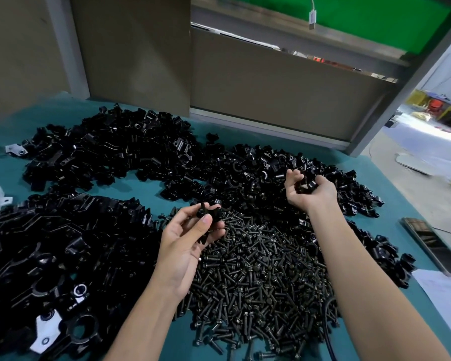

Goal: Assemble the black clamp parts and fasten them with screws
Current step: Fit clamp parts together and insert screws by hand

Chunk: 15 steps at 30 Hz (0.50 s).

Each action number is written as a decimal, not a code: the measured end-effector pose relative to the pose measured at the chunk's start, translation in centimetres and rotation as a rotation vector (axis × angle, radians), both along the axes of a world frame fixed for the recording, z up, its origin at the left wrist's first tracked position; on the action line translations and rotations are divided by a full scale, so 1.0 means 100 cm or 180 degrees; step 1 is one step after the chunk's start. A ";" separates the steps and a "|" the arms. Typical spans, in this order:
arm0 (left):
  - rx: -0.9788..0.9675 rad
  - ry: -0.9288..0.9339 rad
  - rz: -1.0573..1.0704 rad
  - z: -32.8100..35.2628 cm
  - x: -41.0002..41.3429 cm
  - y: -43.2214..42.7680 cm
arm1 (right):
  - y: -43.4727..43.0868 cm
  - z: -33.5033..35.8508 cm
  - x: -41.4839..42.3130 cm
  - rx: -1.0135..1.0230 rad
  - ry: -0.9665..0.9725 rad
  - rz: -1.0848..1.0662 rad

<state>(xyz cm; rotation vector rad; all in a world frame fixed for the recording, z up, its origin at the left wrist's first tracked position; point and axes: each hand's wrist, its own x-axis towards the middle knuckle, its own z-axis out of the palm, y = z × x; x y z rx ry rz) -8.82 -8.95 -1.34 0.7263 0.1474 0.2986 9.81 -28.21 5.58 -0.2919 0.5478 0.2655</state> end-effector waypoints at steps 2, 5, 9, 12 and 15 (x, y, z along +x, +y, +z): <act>-0.0015 -0.0004 -0.0014 0.000 0.000 0.000 | 0.004 -0.001 0.003 -0.0351 0.0053 0.0142; -0.0033 0.0010 -0.0035 0.001 0.000 0.001 | 0.016 -0.003 0.007 -0.1341 -0.0228 0.0564; -0.0060 0.0017 -0.0025 0.001 0.000 0.001 | 0.042 -0.010 0.005 -0.4524 -0.1302 0.0747; -0.0076 0.0012 -0.0016 0.001 0.000 0.002 | 0.060 -0.016 0.005 -0.6147 -0.2116 0.1143; -0.0104 0.0023 -0.0011 0.000 0.000 0.002 | 0.072 -0.021 0.002 -0.6905 -0.2762 0.1442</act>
